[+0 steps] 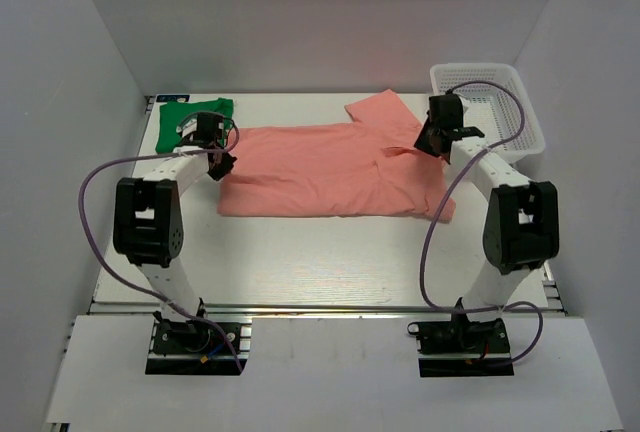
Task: Fold and stack the t-shirts
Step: Fold the flattened tshirt in 1/3 of the way
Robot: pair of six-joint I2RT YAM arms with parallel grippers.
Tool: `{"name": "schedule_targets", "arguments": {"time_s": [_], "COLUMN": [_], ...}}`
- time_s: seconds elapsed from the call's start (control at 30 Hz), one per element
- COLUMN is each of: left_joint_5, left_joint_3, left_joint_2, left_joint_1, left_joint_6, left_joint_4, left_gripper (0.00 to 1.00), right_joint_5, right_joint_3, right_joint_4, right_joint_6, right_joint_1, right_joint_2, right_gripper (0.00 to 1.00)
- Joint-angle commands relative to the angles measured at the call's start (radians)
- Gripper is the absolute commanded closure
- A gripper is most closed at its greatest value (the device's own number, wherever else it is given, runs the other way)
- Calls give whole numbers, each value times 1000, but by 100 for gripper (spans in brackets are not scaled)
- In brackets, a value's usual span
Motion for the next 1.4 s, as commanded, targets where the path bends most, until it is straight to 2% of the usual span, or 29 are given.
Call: {"name": "schedule_targets", "arguments": {"time_s": [0.0, 0.03, 0.07, 0.1, 0.17, 0.23, 0.33, 0.4, 0.6, 0.8, 1.0, 1.13, 1.23, 1.27, 1.3, 1.37], "left_joint_5": [-25, -26, -39, -50, -50, -50, -41, -32, 163, 318, 277, 212, 203, 203, 203, 237], "left_joint_3": [103, 137, 206, 235, 277, 277, 217, 188, 55, -100, -158, -290, -407, -436, -480, -527], "left_joint_2": [40, 60, 95, 106, 115, 91, 25, -9, -85, -70, -18, -90, -153, -197, -220, -268], "left_joint_1": [7, 7, 7, 7, 7, 7, 7, -13, -22, -76, -114, -114, -104, -103, -103, -113], "left_joint_6": [-1, -1, -12, -12, -1, 8, 48, 76, 155, 174, 185, 185, 185, 185, 185, 185], "left_joint_4": [-13, -47, -119, -147, -184, -184, -162, -133, -54, 71, -17, -64, -103, -116, -138, -152], "left_gripper": [100, 94, 75, 65, 48, 42, 20, 1, 0, 0, 0, 0, 0, 0, 0, 0], "right_joint_5": [-29, -63, -93, -125, -167, -198, -242, -281, -302, -363, -405, -390, -394, -393, -399, -399], "right_joint_3": [118, 135, 170, 201, 220, 199, 116, 33, -197, -292, -349, -444, -580, -613, -704, -768], "right_joint_4": [61, 58, 46, 30, 27, 30, 64, 76, 95, 96, 101, 52, 20, 12, -6, -16], "right_joint_6": [-78, -91, -97, -103, -109, -108, -108, -103, -52, -14, 50, 96, 148, 185, 198, 228], "right_joint_1": [-22, -20, -20, -17, -19, -16, -11, -11, -14, -22, -43, -59, -57, -56, -57, -54], "right_joint_2": [63, 103, 114, 133, 131, 100, 20, -38, -142, -84, 0, -26, -127, -238, -273, -369], "right_gripper": [41, 33, 28, 21, 17, 17, 16, 10, 10, 10, 10, 10, 10, 10, 10, 10]}}
